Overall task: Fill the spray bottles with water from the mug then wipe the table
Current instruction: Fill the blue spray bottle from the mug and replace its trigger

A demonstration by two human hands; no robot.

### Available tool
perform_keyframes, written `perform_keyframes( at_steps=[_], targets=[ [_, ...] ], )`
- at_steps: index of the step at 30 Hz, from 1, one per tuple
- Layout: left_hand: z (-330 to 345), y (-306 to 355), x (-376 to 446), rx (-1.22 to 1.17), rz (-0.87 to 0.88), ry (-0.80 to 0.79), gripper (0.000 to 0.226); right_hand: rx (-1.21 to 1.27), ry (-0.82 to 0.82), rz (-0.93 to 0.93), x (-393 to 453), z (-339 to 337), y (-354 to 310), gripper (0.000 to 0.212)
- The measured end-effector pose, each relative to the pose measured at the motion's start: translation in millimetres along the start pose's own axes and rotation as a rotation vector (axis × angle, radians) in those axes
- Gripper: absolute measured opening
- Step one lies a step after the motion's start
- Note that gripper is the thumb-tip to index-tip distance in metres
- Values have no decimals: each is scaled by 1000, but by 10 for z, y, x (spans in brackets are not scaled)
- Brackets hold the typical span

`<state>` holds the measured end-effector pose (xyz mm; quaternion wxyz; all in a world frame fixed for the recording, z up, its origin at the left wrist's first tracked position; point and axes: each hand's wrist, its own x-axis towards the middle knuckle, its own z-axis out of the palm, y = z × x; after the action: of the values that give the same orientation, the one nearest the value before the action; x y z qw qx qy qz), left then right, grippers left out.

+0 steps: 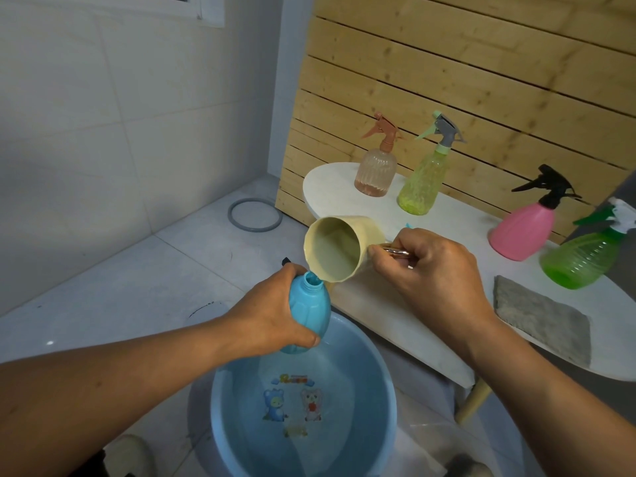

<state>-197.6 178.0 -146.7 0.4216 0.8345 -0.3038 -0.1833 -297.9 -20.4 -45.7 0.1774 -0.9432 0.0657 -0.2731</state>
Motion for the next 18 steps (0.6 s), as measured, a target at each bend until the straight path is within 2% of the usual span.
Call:
perform_keyframes(
  at_steps=[18],
  targets=[
    [13,-26,10,-7,7,0,91,-43,28,-50,-3,26,33,44]
  ],
)
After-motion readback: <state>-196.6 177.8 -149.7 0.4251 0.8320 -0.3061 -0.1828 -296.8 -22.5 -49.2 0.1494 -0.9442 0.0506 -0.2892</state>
